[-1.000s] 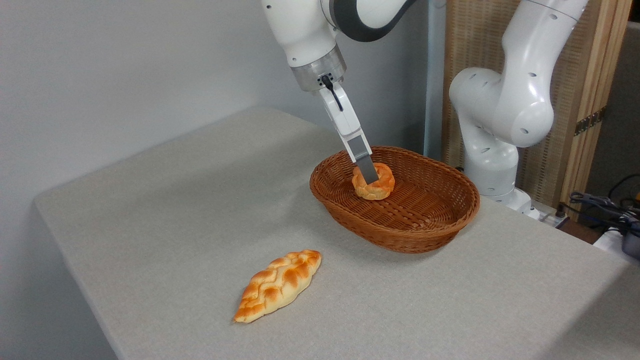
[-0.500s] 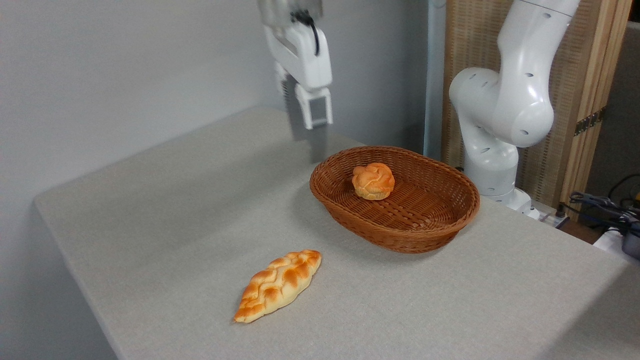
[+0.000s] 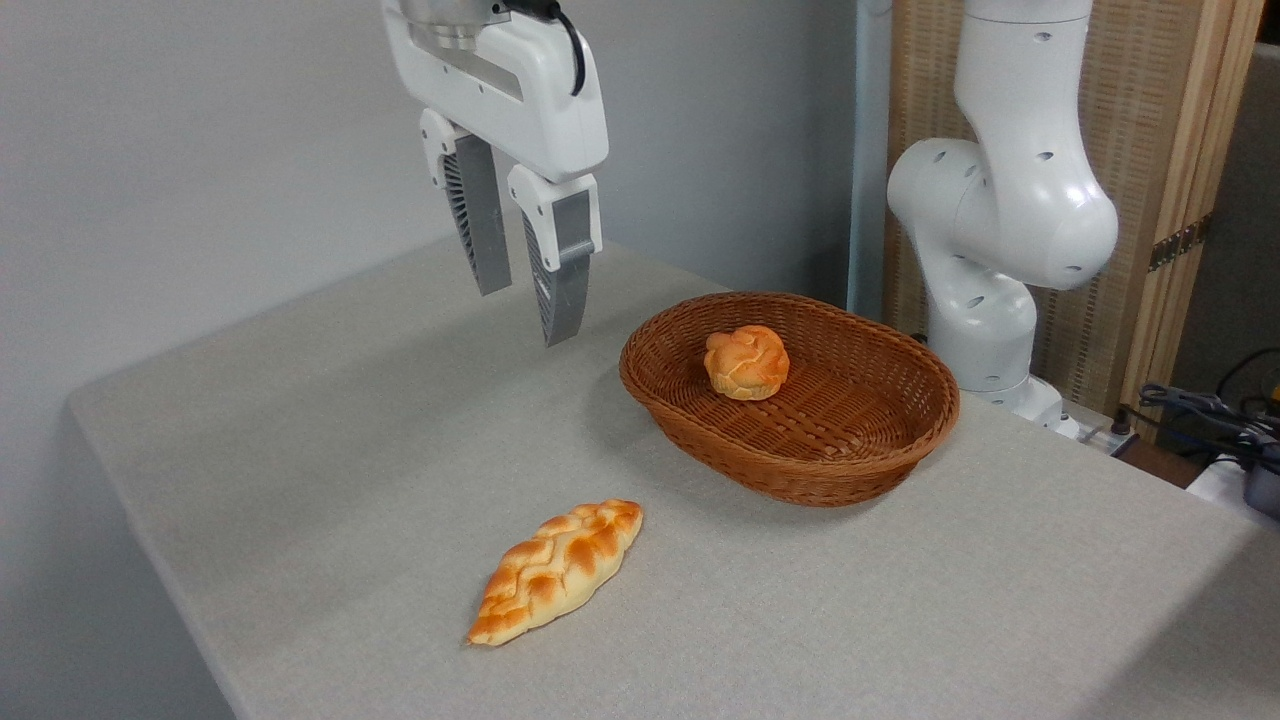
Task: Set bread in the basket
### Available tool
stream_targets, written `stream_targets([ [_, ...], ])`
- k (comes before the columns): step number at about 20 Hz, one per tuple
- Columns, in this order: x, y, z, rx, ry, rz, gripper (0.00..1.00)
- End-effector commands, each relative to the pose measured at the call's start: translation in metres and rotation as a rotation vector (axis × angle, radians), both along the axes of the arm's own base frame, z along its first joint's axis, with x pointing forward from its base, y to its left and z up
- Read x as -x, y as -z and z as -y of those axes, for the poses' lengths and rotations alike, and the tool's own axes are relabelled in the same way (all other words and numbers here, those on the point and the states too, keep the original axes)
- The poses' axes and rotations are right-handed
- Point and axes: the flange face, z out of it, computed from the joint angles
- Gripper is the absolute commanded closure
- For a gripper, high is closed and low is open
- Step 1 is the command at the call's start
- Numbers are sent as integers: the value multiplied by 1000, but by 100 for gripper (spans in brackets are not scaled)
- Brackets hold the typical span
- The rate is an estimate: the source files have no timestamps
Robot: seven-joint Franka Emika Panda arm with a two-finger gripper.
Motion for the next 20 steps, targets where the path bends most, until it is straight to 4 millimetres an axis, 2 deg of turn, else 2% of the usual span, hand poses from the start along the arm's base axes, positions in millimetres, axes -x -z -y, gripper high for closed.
stream_targets([
  [1, -9, -1, 0, 6, -53, -21, 0],
  [7, -14, 8, 16, -37, -23, -1, 0],
  [15, -10, 18, 16, -71, -7, -23, 0],
  [20, -9, 18, 16, -71, 3, -21, 0],
])
